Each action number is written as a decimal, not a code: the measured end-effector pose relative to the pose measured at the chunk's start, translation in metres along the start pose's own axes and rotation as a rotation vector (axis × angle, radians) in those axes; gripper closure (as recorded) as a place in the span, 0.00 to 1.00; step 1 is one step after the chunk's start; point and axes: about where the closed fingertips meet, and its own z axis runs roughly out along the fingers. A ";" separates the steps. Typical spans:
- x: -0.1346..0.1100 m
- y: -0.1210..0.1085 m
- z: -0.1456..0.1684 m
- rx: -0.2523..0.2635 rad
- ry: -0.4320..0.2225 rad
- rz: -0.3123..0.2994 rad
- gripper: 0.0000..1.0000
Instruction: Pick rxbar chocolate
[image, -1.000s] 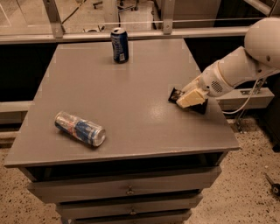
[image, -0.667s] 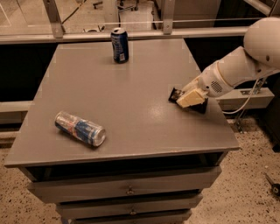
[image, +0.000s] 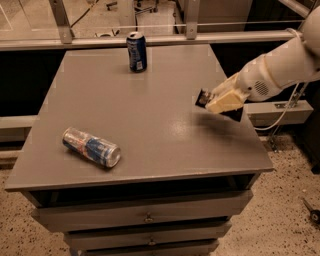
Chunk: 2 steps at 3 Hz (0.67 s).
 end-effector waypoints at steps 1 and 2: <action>-0.046 0.018 -0.073 0.044 -0.169 -0.068 1.00; -0.053 0.021 -0.082 0.045 -0.203 -0.068 1.00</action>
Offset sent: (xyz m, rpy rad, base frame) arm -0.0257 -0.0047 0.0820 0.1137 -0.1421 0.0251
